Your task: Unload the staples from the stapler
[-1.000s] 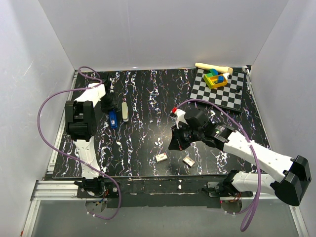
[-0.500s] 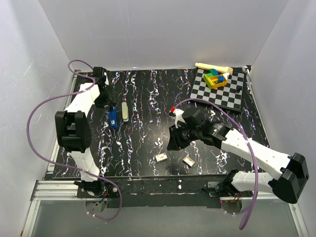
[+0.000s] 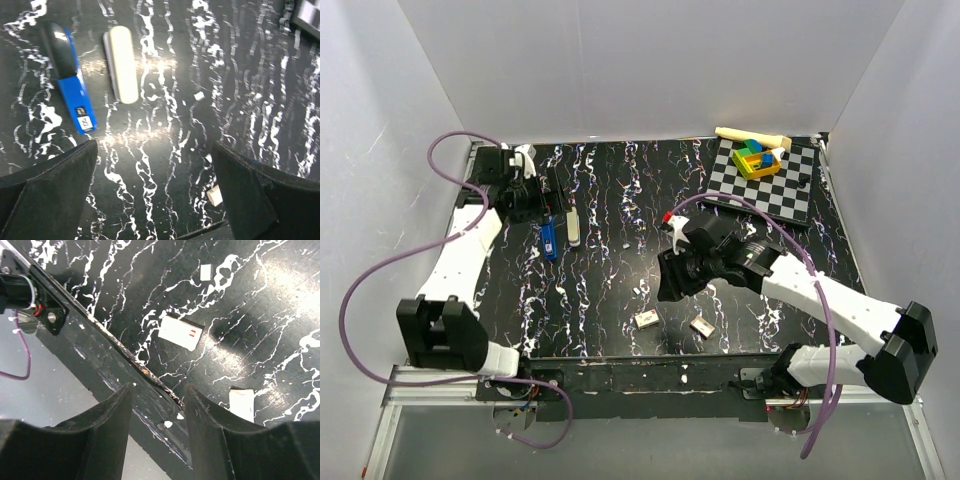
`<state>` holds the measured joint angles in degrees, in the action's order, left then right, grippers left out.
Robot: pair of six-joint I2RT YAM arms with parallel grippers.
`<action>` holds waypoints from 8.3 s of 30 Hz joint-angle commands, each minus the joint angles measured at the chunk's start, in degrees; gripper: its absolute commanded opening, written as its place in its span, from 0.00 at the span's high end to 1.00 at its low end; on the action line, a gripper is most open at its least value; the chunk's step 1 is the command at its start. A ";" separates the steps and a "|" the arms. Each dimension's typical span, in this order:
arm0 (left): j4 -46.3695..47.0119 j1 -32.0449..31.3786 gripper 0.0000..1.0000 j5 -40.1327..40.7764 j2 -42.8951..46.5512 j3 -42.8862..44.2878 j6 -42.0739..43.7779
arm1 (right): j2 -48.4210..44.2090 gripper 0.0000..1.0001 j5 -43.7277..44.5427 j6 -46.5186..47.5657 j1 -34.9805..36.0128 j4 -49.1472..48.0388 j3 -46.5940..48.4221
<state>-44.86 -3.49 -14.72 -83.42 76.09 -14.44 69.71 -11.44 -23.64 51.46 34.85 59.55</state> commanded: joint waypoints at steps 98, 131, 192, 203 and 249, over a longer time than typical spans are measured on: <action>10.58 -14.88 0.02 -2.07 29.19 -20.81 0.73 | 16.68 0.42 16.46 -2.38 0.66 3.21 -9.89; 10.23 -15.59 0.02 -1.10 28.75 -20.20 1.08 | 25.65 0.44 12.41 15.81 -0.22 4.60 7.06; 7.77 -15.59 0.02 3.21 34.46 -20.02 -0.24 | 51.40 0.42 14.52 6.50 5.05 11.20 35.02; 7.68 -15.67 0.02 3.12 34.46 -19.67 -0.07 | 52.37 0.53 16.45 6.59 6.02 11.91 35.64; 7.07 -15.59 0.02 2.68 34.81 -19.41 -0.33 | 25.30 0.80 22.25 1.05 6.55 12.26 13.41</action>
<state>-37.26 -18.90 -12.40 -49.65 55.24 -15.03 97.43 10.76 -20.84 57.82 49.12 74.39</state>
